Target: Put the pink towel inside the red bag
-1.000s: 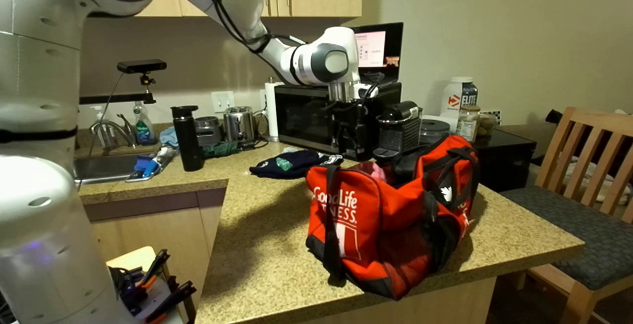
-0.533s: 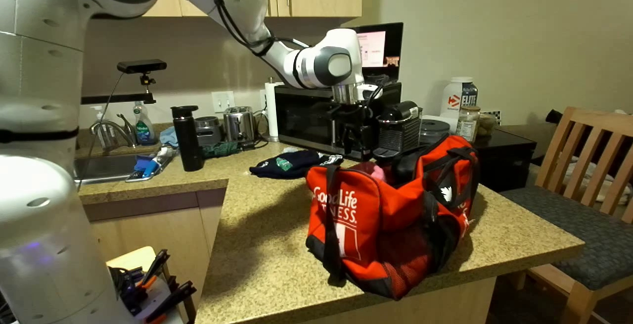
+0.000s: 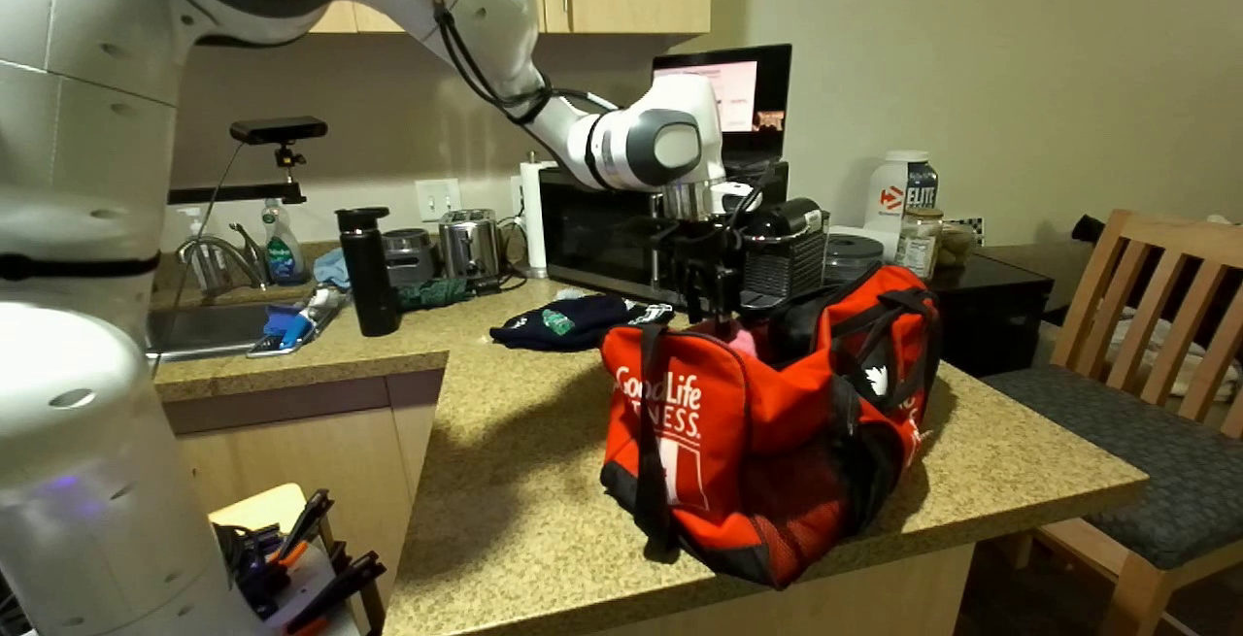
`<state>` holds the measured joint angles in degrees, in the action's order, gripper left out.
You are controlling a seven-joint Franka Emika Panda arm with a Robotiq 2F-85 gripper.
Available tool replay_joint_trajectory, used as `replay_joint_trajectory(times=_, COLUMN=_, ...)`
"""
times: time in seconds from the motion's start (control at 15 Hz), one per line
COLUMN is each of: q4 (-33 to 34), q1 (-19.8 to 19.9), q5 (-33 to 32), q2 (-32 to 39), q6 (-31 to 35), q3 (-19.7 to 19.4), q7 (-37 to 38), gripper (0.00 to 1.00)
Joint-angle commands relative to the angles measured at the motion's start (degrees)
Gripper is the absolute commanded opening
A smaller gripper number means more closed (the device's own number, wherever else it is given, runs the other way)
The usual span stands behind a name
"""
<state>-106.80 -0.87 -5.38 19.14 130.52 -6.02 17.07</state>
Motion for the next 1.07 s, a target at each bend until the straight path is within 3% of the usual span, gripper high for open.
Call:
replay_joint_trajectory(times=0.0, q4=-0.25, q1=0.67, q5=0.23, q2=0.28, q6=1.59, q3=-0.07, q7=0.18, gripper=0.47)
replay_joint_trajectory(times=0.4, q4=-0.32, q1=0.89, q5=0.98, q2=0.47, q6=1.41, q3=-0.34, q7=0.23, gripper=0.07)
replay_joint_trajectory(times=0.67, q4=-0.34, q1=1.26, q5=2.43, q2=0.13, q6=0.95, q3=-0.25, q7=0.13, gripper=0.00)
replay_joint_trajectory(times=1.0, q4=-1.72, q1=2.57, q5=5.64, q2=-4.35, q6=-0.35, q3=-0.41, q7=-0.45, gripper=0.05)
